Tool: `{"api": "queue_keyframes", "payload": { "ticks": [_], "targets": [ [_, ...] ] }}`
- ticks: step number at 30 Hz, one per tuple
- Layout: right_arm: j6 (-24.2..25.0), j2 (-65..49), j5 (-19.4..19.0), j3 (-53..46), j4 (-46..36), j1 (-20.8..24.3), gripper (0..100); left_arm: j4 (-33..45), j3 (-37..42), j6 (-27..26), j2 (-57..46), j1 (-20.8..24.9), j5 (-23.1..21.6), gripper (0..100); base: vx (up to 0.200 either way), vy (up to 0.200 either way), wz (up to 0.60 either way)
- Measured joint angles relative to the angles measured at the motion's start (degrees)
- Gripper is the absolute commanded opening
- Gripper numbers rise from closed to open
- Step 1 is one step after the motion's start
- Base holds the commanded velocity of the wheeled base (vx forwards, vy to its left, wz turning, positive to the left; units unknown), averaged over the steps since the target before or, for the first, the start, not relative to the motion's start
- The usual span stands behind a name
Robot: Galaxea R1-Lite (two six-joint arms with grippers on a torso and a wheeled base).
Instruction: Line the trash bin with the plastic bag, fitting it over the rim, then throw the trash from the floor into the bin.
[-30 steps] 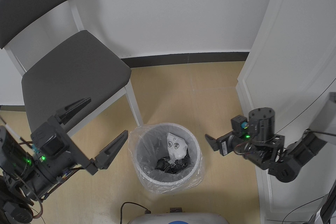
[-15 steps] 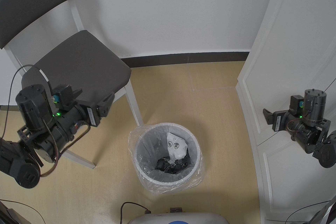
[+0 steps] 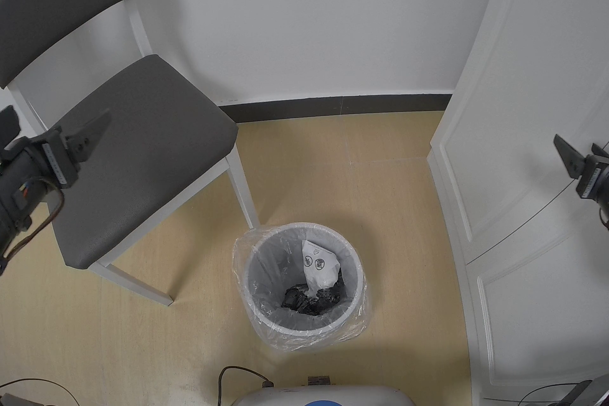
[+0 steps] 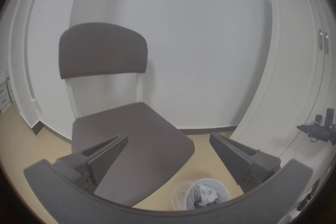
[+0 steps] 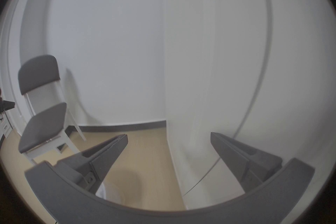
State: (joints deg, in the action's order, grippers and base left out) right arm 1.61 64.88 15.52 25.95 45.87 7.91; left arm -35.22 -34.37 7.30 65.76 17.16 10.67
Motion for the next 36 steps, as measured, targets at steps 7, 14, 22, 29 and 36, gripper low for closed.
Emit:
{"api": "queue_keyframes", "payload": {
  "ticks": [7,14,22,29,36],
  "targets": [
    [-0.8,-16.0,-2.6,-1.6,-5.4,-1.1,100,4.0,2.5,0.0,-11.6,-1.3,0.0,100,0.000,0.000,0.00],
    [-1.2,-32.1,-4.8,-5.8,-10.9,-3.0,100,9.5,5.3,0.0,-22.8,-3.6,-0.5,100,0.000,0.000,0.00],
    [-1.2,-49.1,-9.0,-8.0,-27.7,-5.0,100,17.1,7.6,0.0,-34.3,-6.6,-2.1,100,0.000,0.000,0.00],
    [0.4,-59.7,-11.2,-8.2,-34.4,-6.8,100,28.1,7.9,0.0,-46.2,-9.5,-2.8,100,0.000,0.000,0.00],
    [1.6,-63.1,-9.9,-10.5,-34.7,-7.6,100,36.7,8.1,0.2,-56.2,-13.0,-3.0,100,0.000,0.000,0.00]
  ]
}}
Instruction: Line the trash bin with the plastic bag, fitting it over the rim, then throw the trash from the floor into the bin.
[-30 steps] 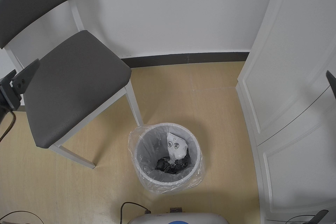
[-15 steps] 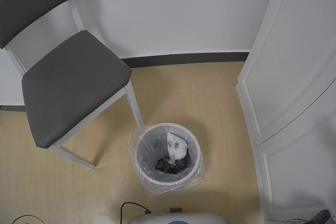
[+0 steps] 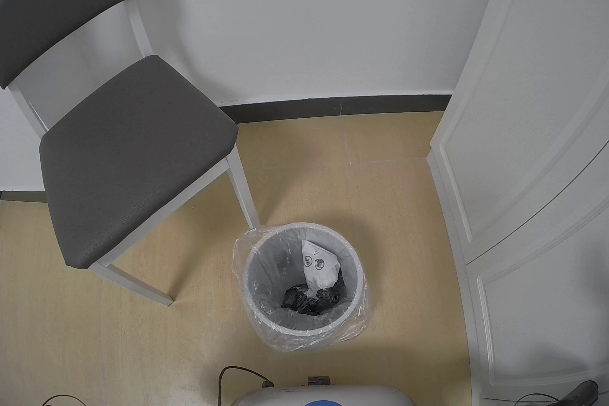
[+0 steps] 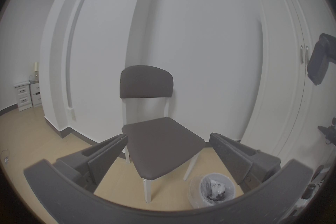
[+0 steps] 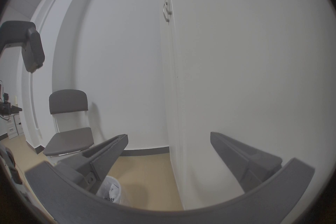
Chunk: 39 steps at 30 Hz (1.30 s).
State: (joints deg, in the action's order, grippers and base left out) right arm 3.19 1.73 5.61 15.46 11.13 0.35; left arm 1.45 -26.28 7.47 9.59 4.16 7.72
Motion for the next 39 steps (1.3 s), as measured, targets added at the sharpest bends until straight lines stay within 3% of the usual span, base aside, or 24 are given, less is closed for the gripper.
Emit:
{"api": "queue_keyframes", "payload": {
  "ticks": [12,22,33,39],
  "targets": [
    [-2.6,-1.1,1.3,-13.3,9.5,-0.2,100,1.9,5.6,-0.1,-7.9,-3.6,2.3,100,0.000,0.000,0.00],
    [-3.6,-1.1,1.1,-14.4,-6.5,-0.2,100,-3.7,20.4,-4.5,-8.8,-3.9,3.4,100,0.000,0.000,0.00],
    [-4.8,-1.1,-5.8,-14.5,-12.3,-0.3,100,-0.1,24.8,-7.1,-8.9,-3.9,-8.4,100,0.000,0.000,0.00],
    [-3.3,-1.0,-5.7,-14.5,-11.4,-0.2,100,0.5,24.1,-6.7,-8.9,-3.9,-9.2,100,0.000,0.000,0.00]
  ]
}}
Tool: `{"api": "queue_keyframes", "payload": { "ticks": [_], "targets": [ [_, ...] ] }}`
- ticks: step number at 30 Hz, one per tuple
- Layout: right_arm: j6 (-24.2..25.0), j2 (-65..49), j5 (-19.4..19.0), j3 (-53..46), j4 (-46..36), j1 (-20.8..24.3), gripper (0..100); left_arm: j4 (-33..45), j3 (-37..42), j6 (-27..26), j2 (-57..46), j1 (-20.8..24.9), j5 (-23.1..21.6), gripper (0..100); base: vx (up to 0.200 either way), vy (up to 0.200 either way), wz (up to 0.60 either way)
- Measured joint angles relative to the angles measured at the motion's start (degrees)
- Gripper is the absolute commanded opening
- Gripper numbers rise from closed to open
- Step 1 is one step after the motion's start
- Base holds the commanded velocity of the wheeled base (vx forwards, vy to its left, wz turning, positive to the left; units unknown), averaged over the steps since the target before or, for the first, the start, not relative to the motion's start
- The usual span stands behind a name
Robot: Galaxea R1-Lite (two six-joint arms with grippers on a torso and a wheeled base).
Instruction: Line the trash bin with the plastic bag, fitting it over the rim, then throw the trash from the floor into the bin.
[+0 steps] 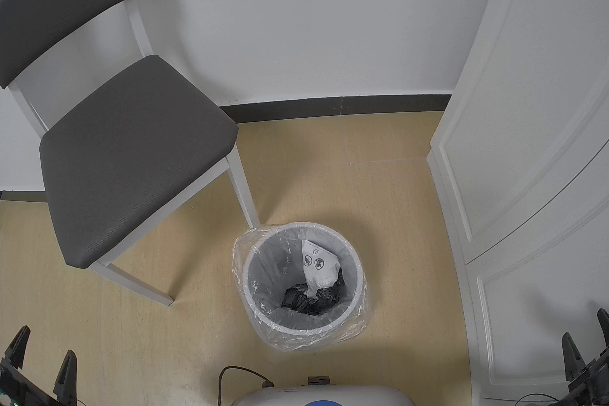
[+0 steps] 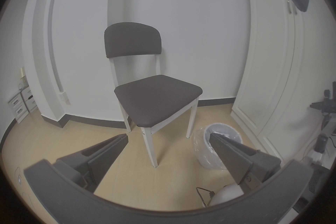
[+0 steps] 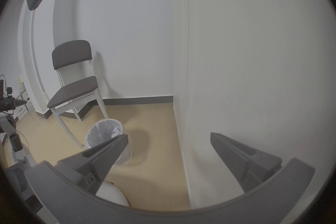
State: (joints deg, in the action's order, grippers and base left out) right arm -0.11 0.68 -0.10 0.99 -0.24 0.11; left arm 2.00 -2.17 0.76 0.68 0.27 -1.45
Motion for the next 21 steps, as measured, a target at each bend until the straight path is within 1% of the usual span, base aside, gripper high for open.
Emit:
{"api": "queue_keyframes", "payload": {
  "ticks": [3,5,8,10,13,17,21],
  "targets": [
    [-0.1,0.0,0.0,0.0,0.0,0.0,100,0.1,0.0,1.0,0.0,0.0,2.4,100,0.000,0.000,0.00],
    [-0.2,0.0,0.0,0.0,0.0,0.0,100,-0.1,0.2,0.9,0.0,-0.1,3.0,100,0.000,0.000,0.00],
    [-0.3,0.0,0.0,0.0,0.1,0.0,100,-0.6,0.8,-2.0,0.0,0.0,1.2,100,0.000,0.000,0.00],
    [-0.4,0.0,0.0,0.0,0.1,0.0,100,-0.8,1.0,-3.0,0.0,0.0,0.1,100,0.000,0.000,0.00],
    [-0.3,0.0,0.0,0.0,0.1,0.0,100,-1.2,1.1,-2.3,0.0,0.0,-0.2,100,0.000,0.000,0.00],
    [-0.3,0.1,0.0,0.0,0.1,0.0,100,-1.7,1.2,0.0,0.0,0.0,1.5,100,0.000,0.000,0.00],
    [-0.2,0.1,0.0,0.0,0.1,0.0,100,-1.8,1.2,1.1,0.0,0.0,2.0,100,0.000,0.000,0.00]
  ]
}}
